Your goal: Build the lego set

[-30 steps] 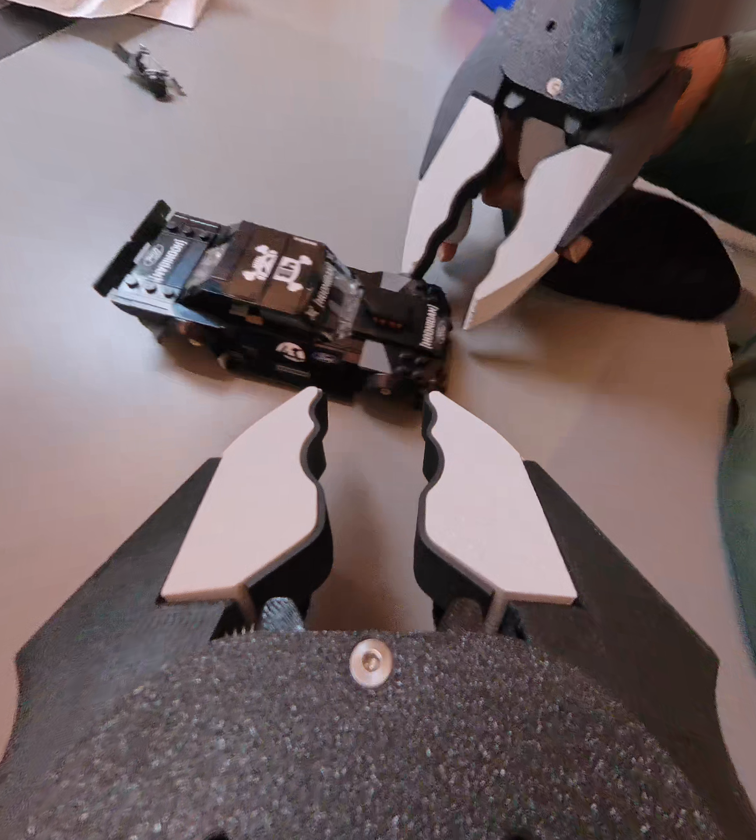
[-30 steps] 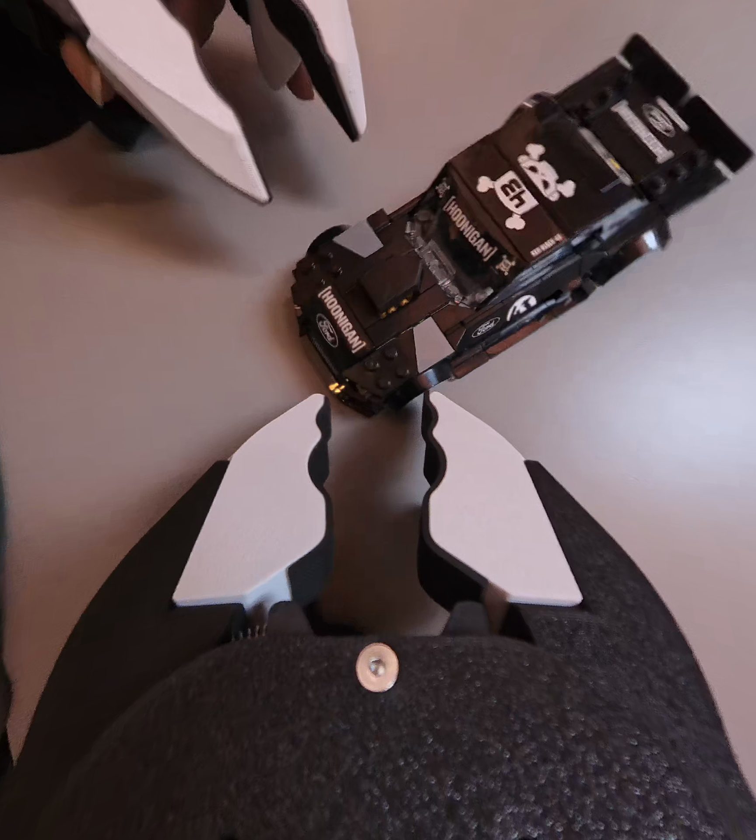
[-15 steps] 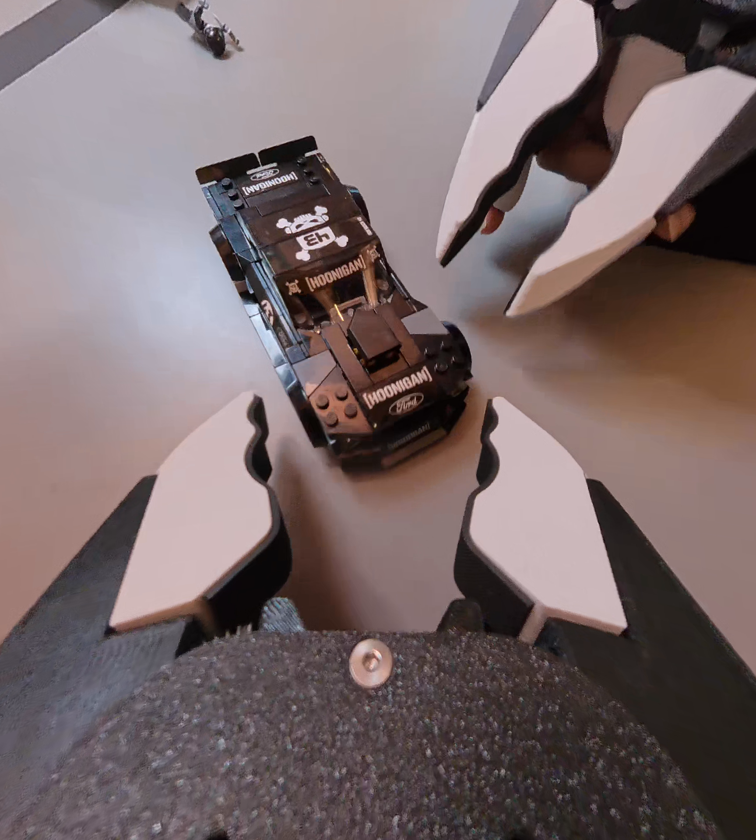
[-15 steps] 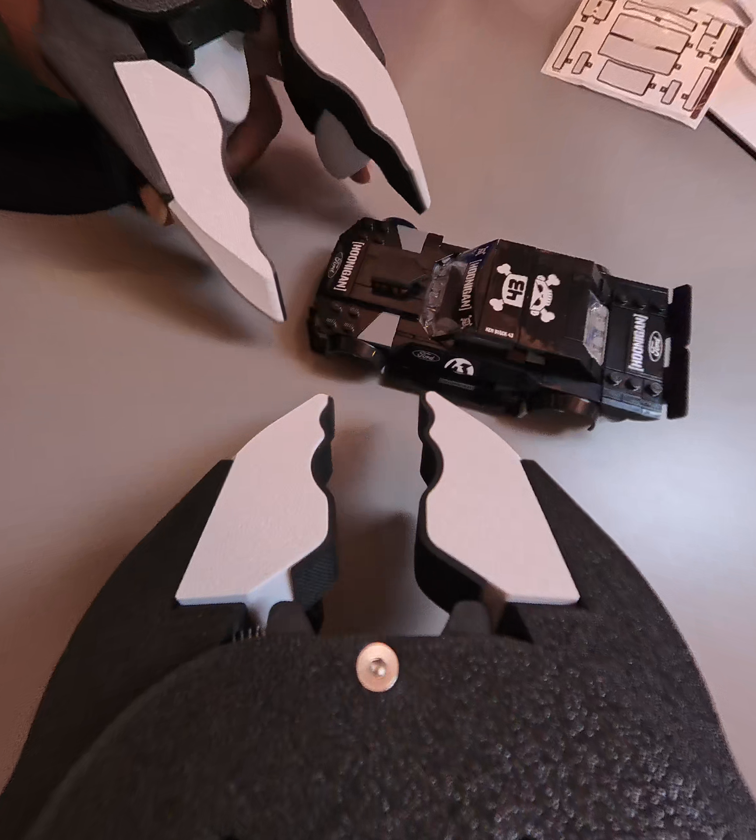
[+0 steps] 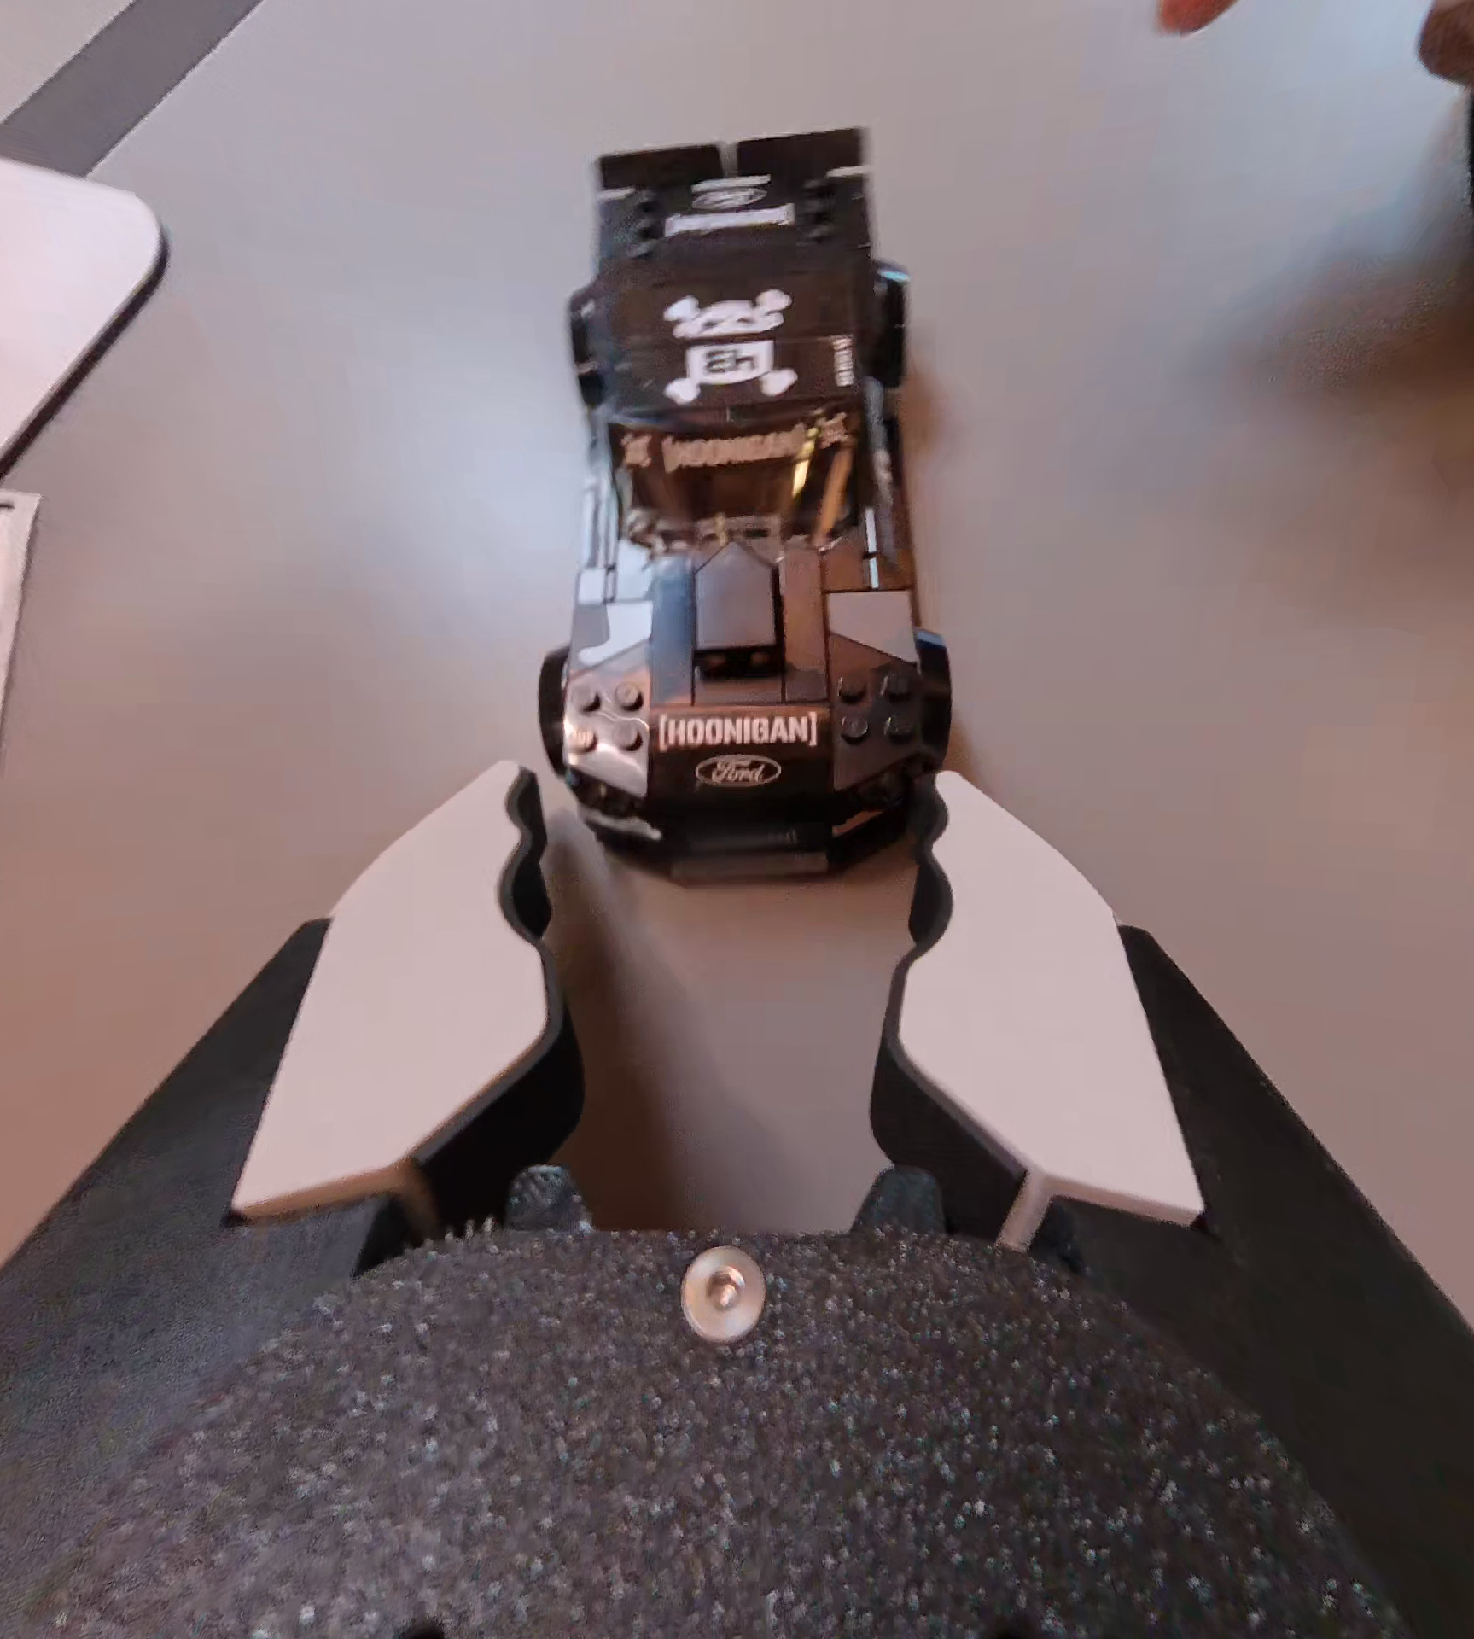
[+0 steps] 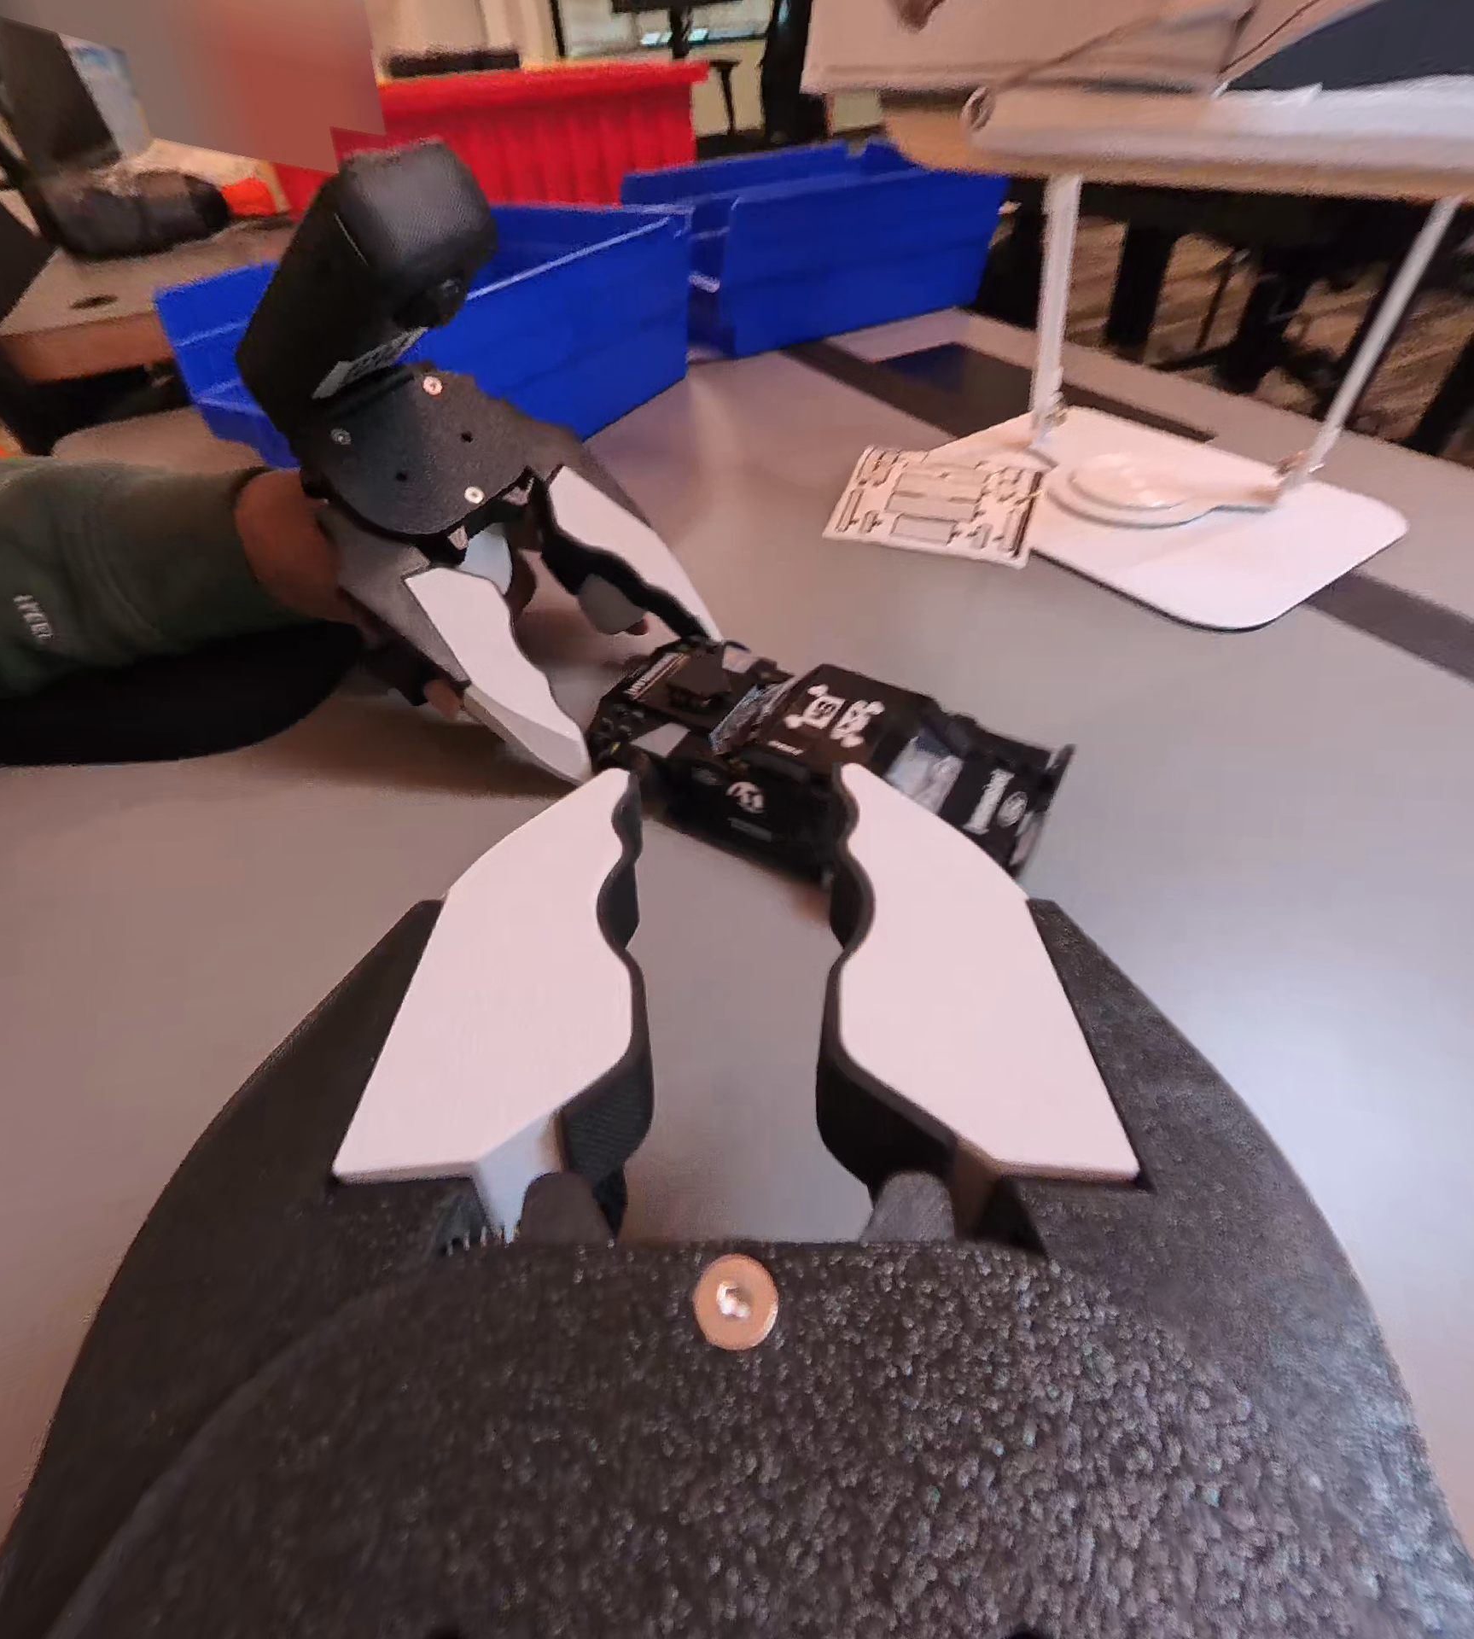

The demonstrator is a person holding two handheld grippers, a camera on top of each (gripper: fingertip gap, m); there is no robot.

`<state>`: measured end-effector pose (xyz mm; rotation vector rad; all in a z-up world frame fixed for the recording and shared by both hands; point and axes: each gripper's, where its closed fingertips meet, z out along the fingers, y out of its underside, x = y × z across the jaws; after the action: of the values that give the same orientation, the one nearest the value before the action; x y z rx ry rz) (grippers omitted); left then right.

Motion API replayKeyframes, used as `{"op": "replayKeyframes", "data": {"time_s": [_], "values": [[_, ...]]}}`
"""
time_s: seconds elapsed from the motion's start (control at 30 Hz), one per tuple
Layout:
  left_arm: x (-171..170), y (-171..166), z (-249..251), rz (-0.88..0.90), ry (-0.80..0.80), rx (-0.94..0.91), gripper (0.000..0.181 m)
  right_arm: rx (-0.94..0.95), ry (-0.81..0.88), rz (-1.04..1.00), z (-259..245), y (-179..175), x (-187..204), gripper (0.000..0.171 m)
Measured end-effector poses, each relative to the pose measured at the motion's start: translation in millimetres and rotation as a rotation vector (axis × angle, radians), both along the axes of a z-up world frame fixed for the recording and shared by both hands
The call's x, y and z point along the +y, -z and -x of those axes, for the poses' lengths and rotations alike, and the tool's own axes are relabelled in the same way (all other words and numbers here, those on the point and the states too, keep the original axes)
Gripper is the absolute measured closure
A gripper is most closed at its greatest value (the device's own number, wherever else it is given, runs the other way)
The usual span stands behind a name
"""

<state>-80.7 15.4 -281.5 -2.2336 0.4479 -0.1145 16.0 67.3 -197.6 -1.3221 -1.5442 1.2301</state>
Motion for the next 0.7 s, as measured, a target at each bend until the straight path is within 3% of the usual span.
{"op": "replayKeyframes", "data": {"time_s": [0.23,0.37,0.57,0.7], "values": [[9,-7,0,-0.027,-0.013,-0.077,0.081,0.089,0.131,-0.041,1,-13,19,0.136],[20,-1,-3,0.017,0.02,-0.068,0.091,0.115,0.219,-0.05,0,-18,35,0.137],[25,-1,15,0.019,-0.026,-0.074,0.092,0.182,0.325,-0.004,-10,-28,56,0.139],[27,-1,27,0.015,0.027,-0.06,0.092,0.209,0.359,0.03,-13,-30,63,0.14]]}}
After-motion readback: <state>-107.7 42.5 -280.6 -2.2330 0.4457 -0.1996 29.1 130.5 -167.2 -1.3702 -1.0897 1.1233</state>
